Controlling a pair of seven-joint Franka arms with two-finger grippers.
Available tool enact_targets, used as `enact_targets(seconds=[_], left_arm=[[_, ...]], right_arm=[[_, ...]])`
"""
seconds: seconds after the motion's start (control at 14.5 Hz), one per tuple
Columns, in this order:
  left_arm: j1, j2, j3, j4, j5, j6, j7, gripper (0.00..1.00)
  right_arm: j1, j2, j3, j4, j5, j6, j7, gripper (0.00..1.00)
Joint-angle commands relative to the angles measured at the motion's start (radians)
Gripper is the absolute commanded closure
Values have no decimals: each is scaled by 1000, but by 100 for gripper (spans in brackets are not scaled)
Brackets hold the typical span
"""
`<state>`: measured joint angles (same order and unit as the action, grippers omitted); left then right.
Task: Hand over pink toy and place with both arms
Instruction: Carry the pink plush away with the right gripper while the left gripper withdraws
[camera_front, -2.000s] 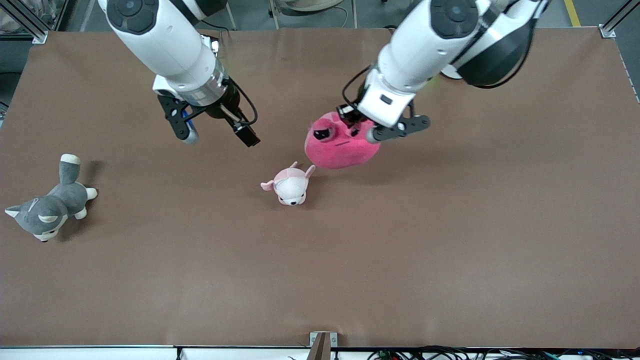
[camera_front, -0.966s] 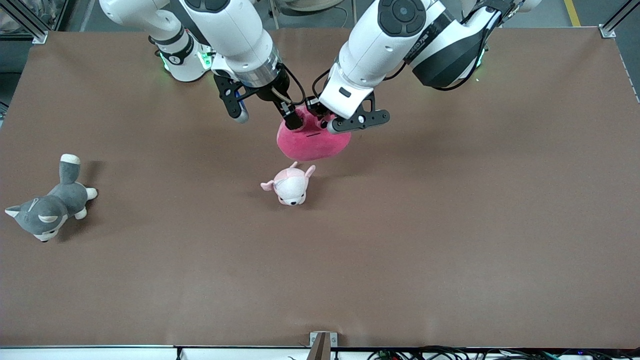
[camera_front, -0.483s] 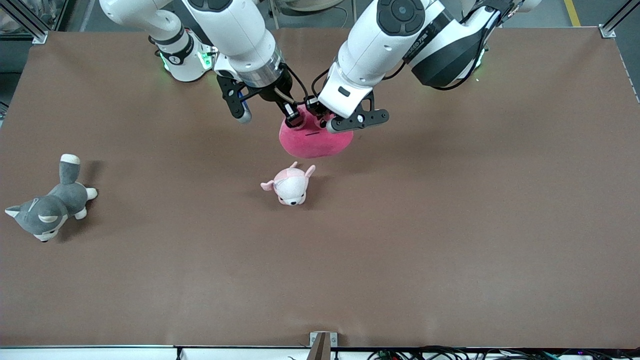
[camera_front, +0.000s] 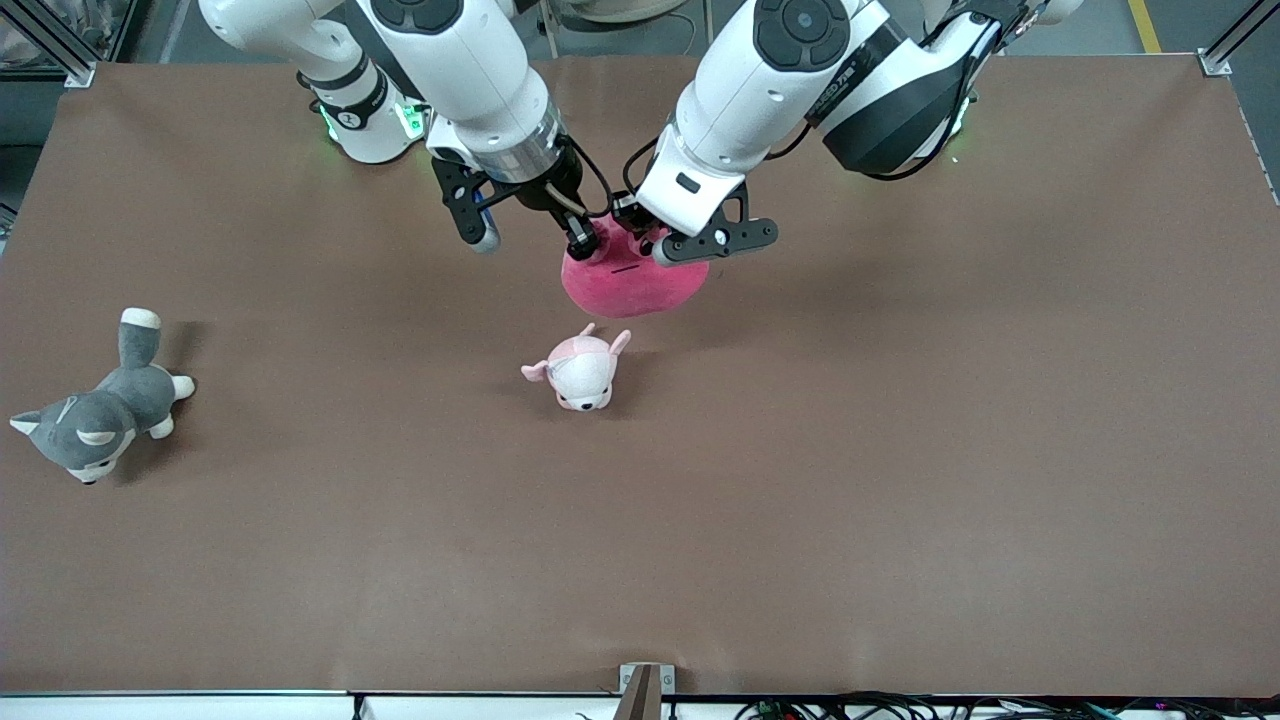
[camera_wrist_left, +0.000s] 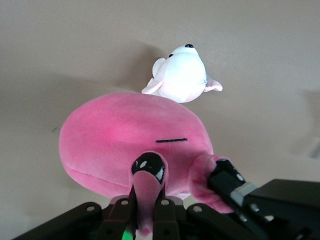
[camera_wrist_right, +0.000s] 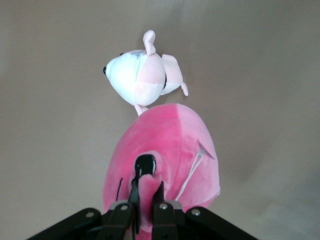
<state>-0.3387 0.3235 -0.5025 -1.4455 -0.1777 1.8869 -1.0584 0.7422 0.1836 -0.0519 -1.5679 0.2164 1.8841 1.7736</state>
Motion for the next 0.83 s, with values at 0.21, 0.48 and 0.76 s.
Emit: enact_targets(seconds=[0.21,0.48,0.76], left_arm=[[0,-11,2,28,1,-6,5,0],[23,-67,13,28,55,-17,8,0],[113,-165,9,28,141,-95,105,0]], right_arm=[[-122,-107,0,-90,17,-53,-129,100],[-324,-187,-2,-208,17,-138,-409,100],[-493,-185,-3,-291,17,-117,-639,98]])
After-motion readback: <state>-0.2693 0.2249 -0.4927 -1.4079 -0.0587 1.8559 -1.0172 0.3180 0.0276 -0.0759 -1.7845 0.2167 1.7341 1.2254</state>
